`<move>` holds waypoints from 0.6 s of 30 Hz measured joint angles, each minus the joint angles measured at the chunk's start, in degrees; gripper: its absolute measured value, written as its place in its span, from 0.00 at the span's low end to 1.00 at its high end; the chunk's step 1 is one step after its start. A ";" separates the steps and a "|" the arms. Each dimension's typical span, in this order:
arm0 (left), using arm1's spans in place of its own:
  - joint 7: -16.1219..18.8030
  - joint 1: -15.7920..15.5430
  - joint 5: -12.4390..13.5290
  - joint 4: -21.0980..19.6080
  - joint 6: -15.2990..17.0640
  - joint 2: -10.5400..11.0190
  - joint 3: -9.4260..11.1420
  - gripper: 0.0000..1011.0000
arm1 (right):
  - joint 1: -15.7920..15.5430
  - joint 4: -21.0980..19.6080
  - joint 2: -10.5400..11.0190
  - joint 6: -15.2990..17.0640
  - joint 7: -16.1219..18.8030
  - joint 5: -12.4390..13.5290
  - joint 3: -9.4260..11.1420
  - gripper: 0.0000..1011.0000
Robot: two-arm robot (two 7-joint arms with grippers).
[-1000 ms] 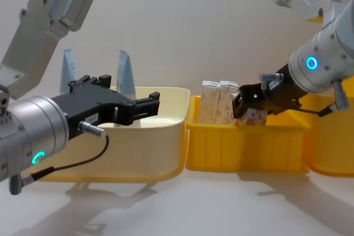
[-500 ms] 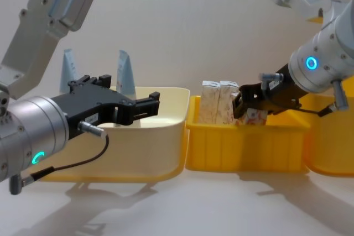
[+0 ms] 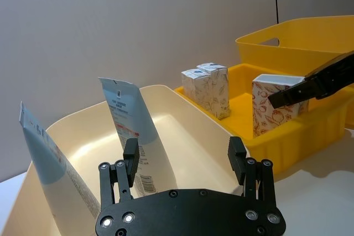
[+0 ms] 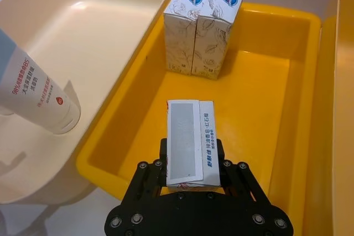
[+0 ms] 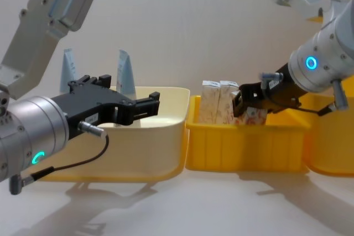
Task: Bimanual collaborative sorting of washing and personal care products
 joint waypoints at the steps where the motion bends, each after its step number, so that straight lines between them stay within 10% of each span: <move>1: 0.00 0.00 0.00 0.00 0.00 0.00 0.00 0.99 | -0.02 -0.08 0.03 -0.22 0.04 -0.06 -0.04 0.40; 18: 0.00 0.00 0.00 0.00 0.00 0.00 0.00 0.99 | -0.99 -4.00 1.32 -8.20 1.32 -2.06 -0.64 0.40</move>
